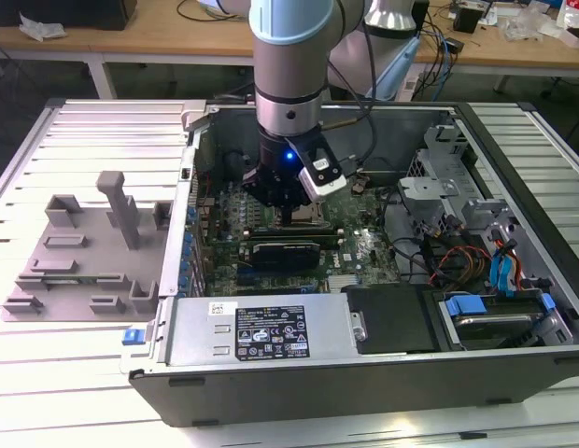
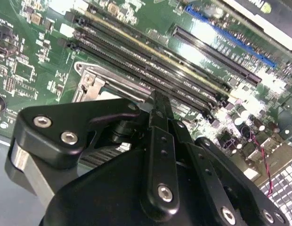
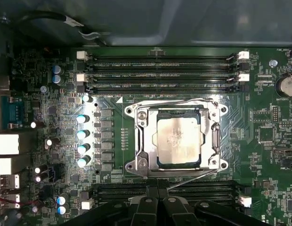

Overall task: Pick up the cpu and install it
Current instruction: 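Install the second cpu locking lever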

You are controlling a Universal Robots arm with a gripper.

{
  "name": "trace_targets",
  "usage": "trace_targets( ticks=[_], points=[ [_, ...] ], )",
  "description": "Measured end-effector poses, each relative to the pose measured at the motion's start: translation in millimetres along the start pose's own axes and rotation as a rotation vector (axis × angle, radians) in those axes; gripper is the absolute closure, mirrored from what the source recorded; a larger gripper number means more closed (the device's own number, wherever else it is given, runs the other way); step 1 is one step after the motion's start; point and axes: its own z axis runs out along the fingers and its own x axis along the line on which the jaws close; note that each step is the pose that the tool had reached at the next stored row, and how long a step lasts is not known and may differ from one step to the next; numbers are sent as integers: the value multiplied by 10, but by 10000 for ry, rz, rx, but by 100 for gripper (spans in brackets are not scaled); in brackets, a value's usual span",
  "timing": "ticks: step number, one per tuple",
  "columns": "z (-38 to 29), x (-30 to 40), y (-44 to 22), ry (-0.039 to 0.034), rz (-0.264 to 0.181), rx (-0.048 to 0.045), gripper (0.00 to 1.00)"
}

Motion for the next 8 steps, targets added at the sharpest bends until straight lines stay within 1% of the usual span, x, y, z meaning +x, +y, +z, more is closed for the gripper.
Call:
trace_targets(
  ticks=[2, 6, 7, 8],
  points=[
    [0, 0, -24, 0, -2, 1, 89],
    [8, 34, -27, -2, -237, -8, 89],
    [10, 35, -27, -3, -414, -14, 89],
    [16, 36, -28, -4, -773, -26, 89]
  ],
)
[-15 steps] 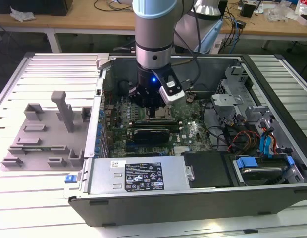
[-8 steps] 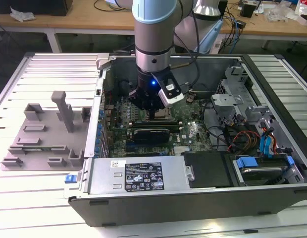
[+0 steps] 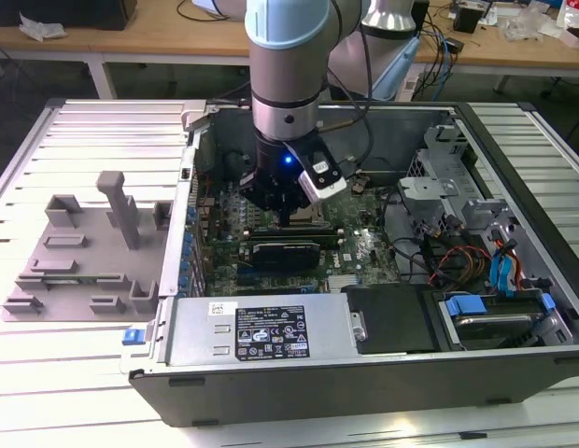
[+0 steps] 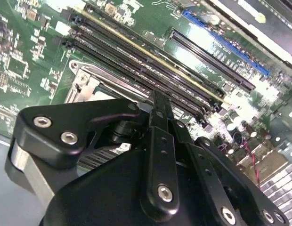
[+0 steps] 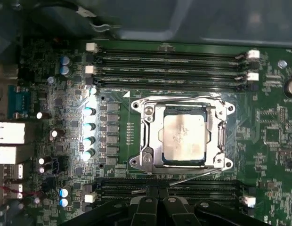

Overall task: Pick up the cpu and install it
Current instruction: 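Install the second cpu locking lever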

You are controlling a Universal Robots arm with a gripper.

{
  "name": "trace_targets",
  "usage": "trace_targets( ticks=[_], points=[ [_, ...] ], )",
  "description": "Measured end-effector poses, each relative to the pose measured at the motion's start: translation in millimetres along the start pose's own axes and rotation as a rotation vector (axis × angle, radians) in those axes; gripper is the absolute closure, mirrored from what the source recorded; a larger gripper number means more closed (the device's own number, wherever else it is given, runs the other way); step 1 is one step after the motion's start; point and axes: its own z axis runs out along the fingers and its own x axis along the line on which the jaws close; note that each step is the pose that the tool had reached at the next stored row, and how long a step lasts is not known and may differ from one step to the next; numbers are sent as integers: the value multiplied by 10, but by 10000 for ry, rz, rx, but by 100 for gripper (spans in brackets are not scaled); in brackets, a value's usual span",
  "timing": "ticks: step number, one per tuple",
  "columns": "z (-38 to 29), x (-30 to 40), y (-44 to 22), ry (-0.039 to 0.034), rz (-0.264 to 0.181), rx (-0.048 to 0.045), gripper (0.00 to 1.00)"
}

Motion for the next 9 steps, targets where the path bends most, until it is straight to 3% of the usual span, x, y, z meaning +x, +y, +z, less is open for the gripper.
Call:
trace_targets(
  ticks=[4, 9],
  points=[
    [17, 1, -2, -9, -1019, -39, 89],
    [57, 20, -2, -12, -1789, -67, 89]
  ],
)
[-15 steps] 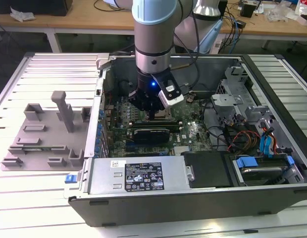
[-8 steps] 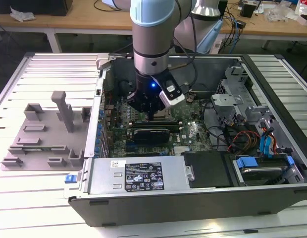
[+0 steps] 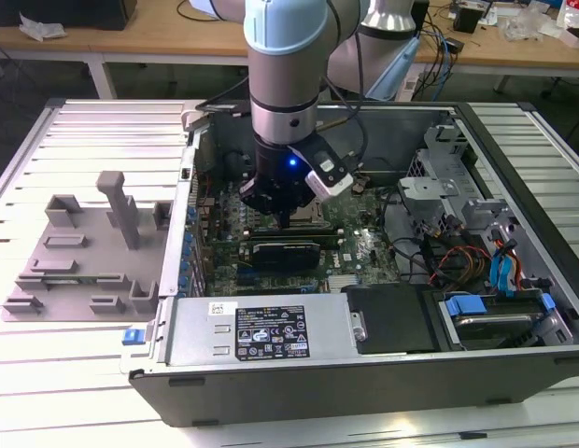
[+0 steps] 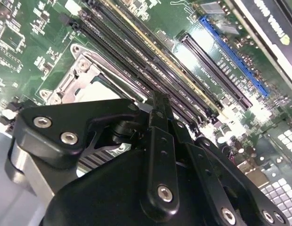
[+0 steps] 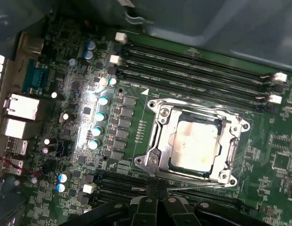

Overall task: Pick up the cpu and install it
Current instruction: 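Install the second cpu locking lever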

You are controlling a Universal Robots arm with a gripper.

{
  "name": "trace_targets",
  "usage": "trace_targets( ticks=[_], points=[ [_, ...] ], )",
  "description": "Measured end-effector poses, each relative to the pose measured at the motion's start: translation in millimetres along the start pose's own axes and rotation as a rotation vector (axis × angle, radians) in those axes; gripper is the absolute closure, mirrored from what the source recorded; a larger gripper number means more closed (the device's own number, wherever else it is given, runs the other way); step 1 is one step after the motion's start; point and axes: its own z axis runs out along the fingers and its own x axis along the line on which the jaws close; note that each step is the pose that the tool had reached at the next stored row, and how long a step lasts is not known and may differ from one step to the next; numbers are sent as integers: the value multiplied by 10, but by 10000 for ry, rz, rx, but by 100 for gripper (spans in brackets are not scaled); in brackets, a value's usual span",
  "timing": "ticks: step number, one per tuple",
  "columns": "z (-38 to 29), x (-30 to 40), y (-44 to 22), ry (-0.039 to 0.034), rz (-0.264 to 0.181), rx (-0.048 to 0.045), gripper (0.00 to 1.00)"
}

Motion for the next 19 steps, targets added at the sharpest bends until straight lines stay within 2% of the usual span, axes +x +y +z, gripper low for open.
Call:
trace_targets(
  ticks=[4, 6, 7, 8, 15, 19],
  points=[
    [46, 7, 0, -12, -276, -52, 89],
    [63, 9, -5, -74, -318, -265, 89],
    [69, 10, -8, -92, -323, -328, 89],
    [76, 11, -9, -98, -329, -347, 89],
    [87, 41, -27, -97, -361, -350, 89],
    [87, 50, -63, -97, -368, -351, 89]
  ],
)
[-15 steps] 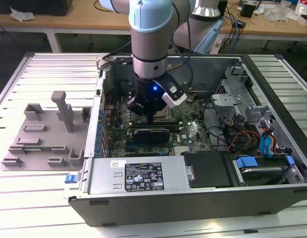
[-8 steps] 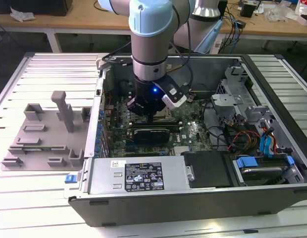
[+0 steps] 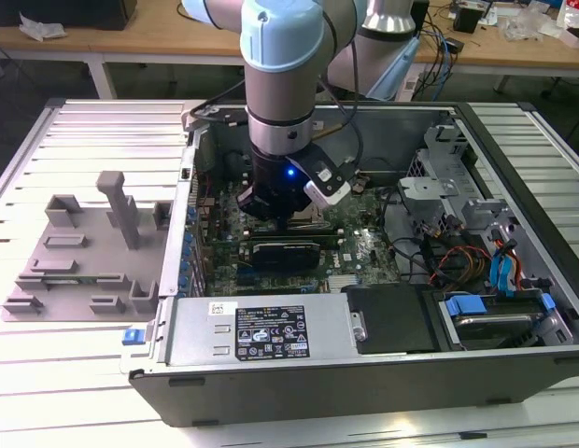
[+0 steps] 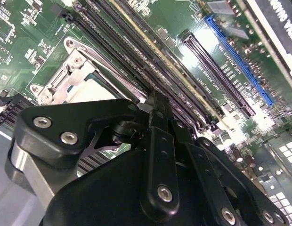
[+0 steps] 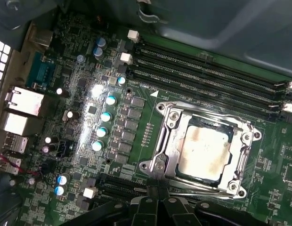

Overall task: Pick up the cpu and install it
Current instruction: 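Install the second cpu locking lever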

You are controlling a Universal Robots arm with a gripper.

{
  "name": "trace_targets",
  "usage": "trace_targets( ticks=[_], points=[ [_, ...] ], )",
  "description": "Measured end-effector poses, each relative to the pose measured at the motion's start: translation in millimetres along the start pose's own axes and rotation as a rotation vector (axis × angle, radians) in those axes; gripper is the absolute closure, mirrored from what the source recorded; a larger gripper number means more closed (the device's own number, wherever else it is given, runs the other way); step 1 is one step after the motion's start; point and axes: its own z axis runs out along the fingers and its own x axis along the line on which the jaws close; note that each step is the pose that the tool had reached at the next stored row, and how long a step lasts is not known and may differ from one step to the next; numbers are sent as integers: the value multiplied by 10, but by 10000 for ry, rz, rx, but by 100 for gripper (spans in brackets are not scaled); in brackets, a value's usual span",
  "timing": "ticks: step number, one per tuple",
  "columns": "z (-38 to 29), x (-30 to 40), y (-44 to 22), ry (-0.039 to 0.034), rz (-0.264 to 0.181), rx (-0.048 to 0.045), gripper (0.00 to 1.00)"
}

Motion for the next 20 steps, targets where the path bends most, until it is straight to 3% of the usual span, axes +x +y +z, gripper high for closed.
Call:
trace_targets(
  ticks=[10, 12, 15, 20],
  points=[
    [-2, 12, -42, -1, -6, -3, 89],
    [3, 23, -38, -106, -6, -163, 89],
    [9, 30, -26, -194, 0, -310, 89],
    [17, 80, 32, -260, -1, -355, 89]
  ],
)
